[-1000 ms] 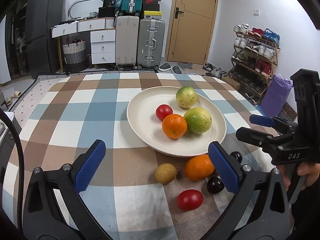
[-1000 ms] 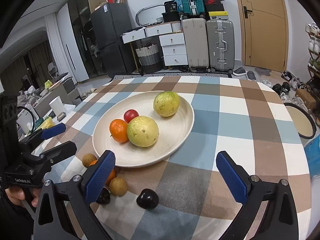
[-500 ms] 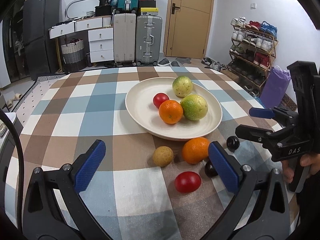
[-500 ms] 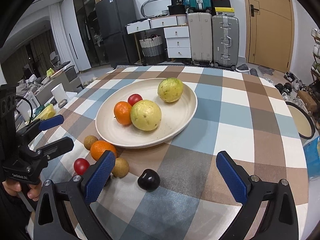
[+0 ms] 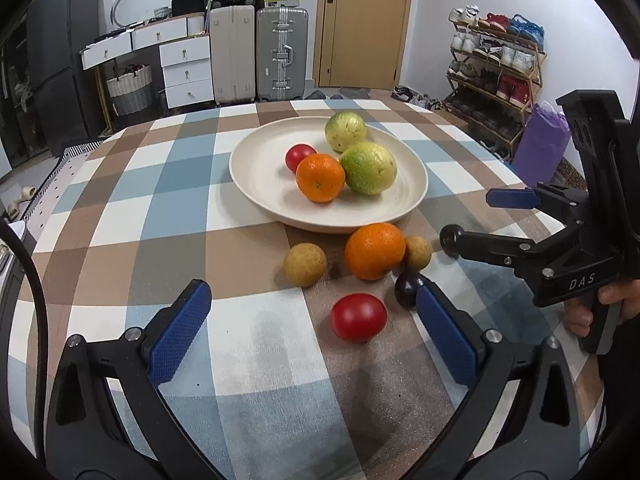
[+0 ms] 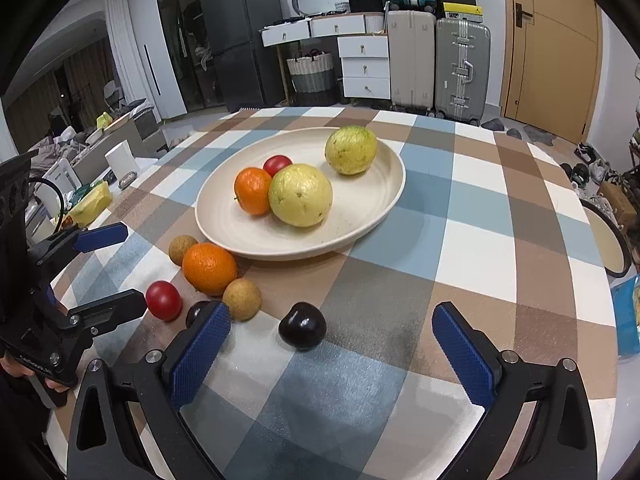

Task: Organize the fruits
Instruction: 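Withdraw both grippers from the plate toward the remaining fruits, then grasp the red tomato with the left gripper while the right grasps the dark plum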

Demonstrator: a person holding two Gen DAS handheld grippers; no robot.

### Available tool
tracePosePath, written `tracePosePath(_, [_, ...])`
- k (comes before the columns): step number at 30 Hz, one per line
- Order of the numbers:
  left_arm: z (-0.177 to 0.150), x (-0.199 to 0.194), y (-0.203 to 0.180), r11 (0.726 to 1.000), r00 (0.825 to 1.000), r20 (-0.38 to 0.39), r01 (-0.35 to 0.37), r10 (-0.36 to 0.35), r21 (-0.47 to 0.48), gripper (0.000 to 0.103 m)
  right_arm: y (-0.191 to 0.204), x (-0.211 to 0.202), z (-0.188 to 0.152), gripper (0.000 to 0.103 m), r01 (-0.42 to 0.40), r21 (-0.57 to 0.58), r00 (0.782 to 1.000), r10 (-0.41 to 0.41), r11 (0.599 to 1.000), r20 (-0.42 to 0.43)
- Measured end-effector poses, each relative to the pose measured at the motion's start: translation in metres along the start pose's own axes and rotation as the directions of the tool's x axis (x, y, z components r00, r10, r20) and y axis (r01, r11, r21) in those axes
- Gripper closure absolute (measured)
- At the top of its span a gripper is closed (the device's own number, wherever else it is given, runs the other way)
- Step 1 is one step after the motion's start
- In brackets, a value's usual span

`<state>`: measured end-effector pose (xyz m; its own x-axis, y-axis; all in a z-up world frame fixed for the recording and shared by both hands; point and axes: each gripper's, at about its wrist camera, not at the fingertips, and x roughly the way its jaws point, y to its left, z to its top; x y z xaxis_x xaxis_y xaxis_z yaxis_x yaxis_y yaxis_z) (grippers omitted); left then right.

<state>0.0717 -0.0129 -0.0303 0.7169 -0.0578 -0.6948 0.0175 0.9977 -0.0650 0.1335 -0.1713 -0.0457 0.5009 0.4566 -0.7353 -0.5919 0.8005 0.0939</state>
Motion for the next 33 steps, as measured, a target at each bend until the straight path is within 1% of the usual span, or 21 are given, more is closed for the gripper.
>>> tracePosePath(5, [-0.002,0.004,0.004,1.0,1.0,-0.023,0.021,-0.022,-0.02,0.001,0.004,0.004,-0.004,0.0,-0.008,-0.017,1.0,0.007,1.0,-0.027])
tracePosePath(8, [-0.002,0.006,0.004,1.0,0.999,-0.033,0.02,-0.021,-0.024,0.001,0.005,0.006,-0.005,0.0,-0.015,-0.02,0.999,0.014,1.0,-0.035])
tracePosePath(13, [-0.002,0.01,0.001,1.0,0.998,-0.051,0.023,-0.023,-0.008,0.001,0.003,0.008,-0.007,0.001,-0.012,-0.019,0.999,0.011,1.0,-0.05])
tracePosePath(15, [-0.002,0.012,-0.001,1.0,0.998,-0.062,0.023,-0.023,-0.001,0.001,0.003,0.01,-0.007,0.003,-0.02,-0.022,0.998,0.018,1.0,-0.065])
tracePosePath(17, [-0.003,0.013,-0.002,1.0,0.998,-0.066,0.019,-0.019,0.006,0.005,0.005,0.012,-0.008,0.008,-0.012,-0.035,0.997,0.01,0.999,-0.07])
tracePosePath(19, [-0.003,0.015,-0.005,1.0,0.997,-0.081,0.019,-0.017,0.018,0.009,0.007,0.013,-0.008,0.012,-0.023,-0.042,0.997,0.019,0.999,-0.079])
tracePosePath(20, [-0.004,0.017,-0.006,1.0,0.996,-0.091,0.018,-0.016,0.025,0.012,0.007,0.013,-0.009,0.017,-0.025,-0.044,0.997,0.021,0.999,-0.078])
tracePosePath(22, [-0.005,0.019,-0.008,0.999,0.994,-0.104,0.027,-0.024,0.034,0.02,0.009,0.014,-0.009,0.021,-0.03,-0.051,0.996,0.026,0.998,-0.081])
tracePosePath(24, [-0.005,0.021,-0.009,0.998,0.993,-0.116,0.038,-0.034,0.04,0.023,0.01,0.014,-0.009,0.026,-0.033,-0.054,0.996,0.029,0.998,-0.083])
tracePosePath(25, [-0.006,0.021,-0.009,0.998,0.992,-0.119,0.045,-0.04,0.041,0.027,0.01,0.014,-0.009,0.029,-0.036,-0.056,0.996,0.031,0.998,-0.083])
tracePosePath(27, [-0.006,0.023,-0.011,0.997,0.99,-0.129,0.064,-0.058,0.043,0.032,0.012,0.014,-0.009,0.03,-0.046,-0.059,0.996,0.041,0.997,-0.083])
tracePosePath(29, [-0.007,0.024,-0.011,0.997,0.988,-0.139,0.072,-0.065,0.042,0.04,0.013,0.014,-0.009,0.032,-0.048,-0.061,0.996,0.043,0.997,-0.079])
tracePosePath(31, [-0.007,0.025,-0.01,0.996,0.987,-0.141,0.078,-0.071,0.038,0.043,0.014,0.014,-0.009,0.035,-0.061,-0.061,0.995,0.055,0.996,-0.083])
tracePosePath(33, [-0.007,0.024,-0.01,0.996,0.987,-0.14,0.087,-0.081,0.035,0.047,0.015,0.014,-0.008,0.041,-0.062,-0.062,0.995,0.057,0.996,-0.08])
